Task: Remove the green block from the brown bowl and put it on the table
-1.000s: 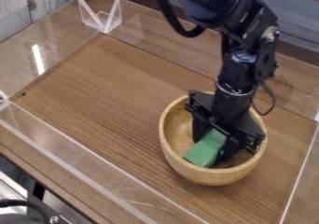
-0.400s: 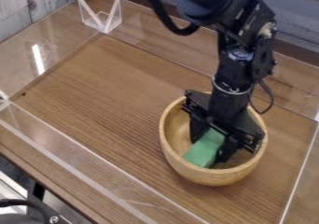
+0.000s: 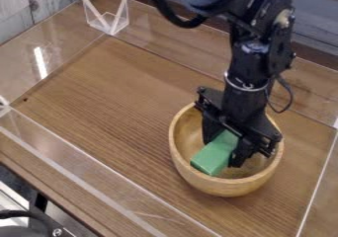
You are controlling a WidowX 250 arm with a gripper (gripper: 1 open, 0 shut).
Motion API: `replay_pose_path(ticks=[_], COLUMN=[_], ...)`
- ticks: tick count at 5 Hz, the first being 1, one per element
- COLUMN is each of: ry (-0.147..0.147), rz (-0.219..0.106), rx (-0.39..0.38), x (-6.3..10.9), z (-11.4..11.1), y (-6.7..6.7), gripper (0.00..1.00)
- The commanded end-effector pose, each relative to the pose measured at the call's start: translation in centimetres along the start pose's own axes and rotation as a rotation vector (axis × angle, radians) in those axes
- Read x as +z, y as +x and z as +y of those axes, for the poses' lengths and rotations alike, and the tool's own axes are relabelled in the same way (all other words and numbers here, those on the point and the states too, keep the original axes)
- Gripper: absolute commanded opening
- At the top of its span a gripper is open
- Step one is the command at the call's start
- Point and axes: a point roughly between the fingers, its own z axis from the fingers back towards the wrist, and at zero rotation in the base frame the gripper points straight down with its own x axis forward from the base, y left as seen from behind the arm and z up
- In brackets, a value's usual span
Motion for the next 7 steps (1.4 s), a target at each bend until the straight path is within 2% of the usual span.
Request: replay_pose_path(ticks=[1, 4, 6, 7], ry=[-0.008, -0.012, -0.003, 0.002], rz=[-0.06, -0.063, -0.076, -0.093], rx=[-0.007, -0.032, 0.056, 0.112], x=[2.0, 3.1, 6.1, 6.6], z=[0.1, 2.4, 5.0, 8.0], y=[1.0, 2.5, 2.6, 2.3], gripper=[0.0, 0.0, 0.0, 0.0])
